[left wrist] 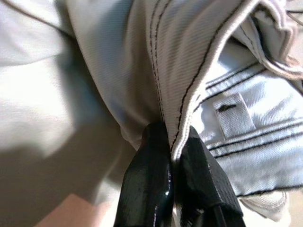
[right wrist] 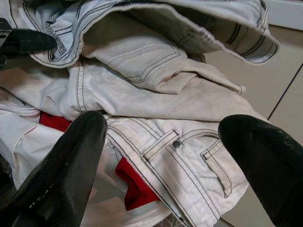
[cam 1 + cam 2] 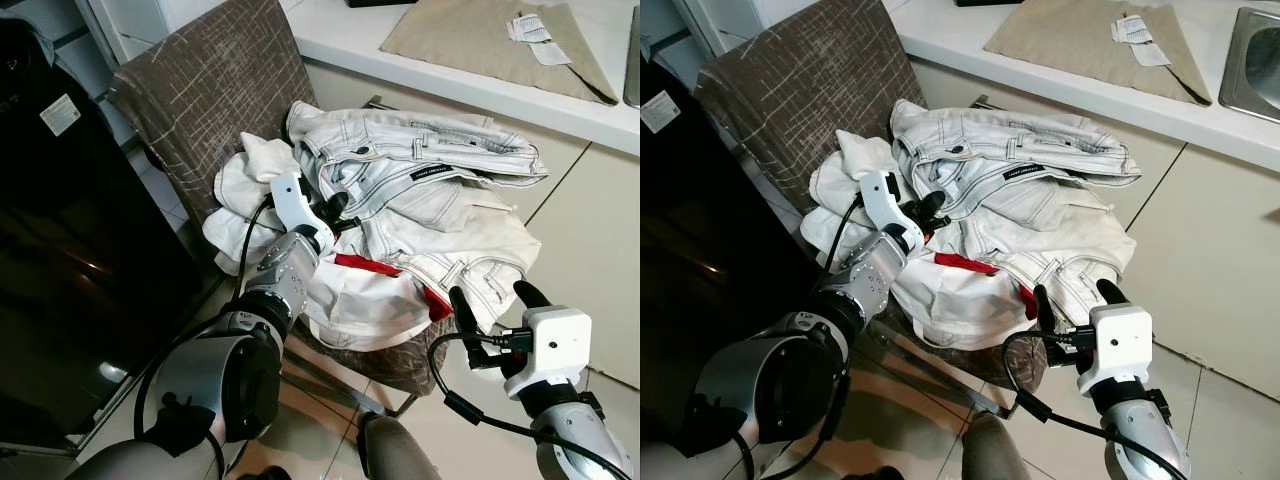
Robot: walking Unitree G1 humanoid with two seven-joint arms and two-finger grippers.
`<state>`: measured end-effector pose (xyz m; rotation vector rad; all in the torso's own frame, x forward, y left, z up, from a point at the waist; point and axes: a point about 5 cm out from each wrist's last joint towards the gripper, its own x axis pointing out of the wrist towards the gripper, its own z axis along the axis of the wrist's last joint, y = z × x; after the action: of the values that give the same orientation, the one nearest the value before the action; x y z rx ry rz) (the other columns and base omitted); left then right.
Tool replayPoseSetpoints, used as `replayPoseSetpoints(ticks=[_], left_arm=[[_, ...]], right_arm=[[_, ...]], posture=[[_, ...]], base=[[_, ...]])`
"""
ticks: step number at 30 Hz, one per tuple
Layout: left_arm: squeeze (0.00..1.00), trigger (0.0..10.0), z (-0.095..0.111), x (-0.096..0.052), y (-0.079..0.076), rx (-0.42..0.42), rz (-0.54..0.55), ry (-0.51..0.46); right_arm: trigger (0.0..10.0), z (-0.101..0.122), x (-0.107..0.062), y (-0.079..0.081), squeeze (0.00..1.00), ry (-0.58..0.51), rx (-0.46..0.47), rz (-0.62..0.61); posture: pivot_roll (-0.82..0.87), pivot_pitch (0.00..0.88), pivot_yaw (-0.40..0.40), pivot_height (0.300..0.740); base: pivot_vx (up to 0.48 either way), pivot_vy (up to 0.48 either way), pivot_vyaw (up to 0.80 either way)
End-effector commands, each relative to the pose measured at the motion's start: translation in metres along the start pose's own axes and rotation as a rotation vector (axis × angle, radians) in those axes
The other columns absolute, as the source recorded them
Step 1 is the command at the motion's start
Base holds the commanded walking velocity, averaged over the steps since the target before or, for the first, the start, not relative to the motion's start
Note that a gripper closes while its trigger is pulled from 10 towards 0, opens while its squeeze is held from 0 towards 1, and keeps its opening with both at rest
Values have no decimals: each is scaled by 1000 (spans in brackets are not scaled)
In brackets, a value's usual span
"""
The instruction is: Clothes washing
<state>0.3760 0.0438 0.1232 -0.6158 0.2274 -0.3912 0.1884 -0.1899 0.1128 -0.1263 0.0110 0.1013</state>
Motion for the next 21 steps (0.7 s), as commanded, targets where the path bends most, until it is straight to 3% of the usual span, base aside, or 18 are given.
replayPoseSetpoints(ticks=[1,3,7,10,16,21], left_arm=[[0,0,-26,7,-44,-19,-137,74],[0,0,-24,8,-45,-27,-140,69],[0,0,-17,11,-54,-147,-184,52],[0,0,-15,13,-56,-181,-180,41],[0,0,-4,15,-57,-169,-202,10],[0,0,35,20,-66,-158,-291,-99]], right_arm=[[10000,-4,1,-2,0,14,-5,-8],[10000,-4,1,-2,0,14,-5,-7],[10000,-5,5,-1,0,12,-8,1],[10000,-6,7,0,0,14,-11,5],[10000,-8,12,1,0,18,-8,7],[10000,-11,23,2,0,15,6,7]], posture=[[-594,120,79,740],[-591,117,79,740],[-584,106,79,740],[-585,103,80,740],[-566,93,90,740],[-522,70,98,740]], base=[[0,0,0],[0,0,0],[0,0,0],[0,0,0],[0,0,0],[0,0,0]])
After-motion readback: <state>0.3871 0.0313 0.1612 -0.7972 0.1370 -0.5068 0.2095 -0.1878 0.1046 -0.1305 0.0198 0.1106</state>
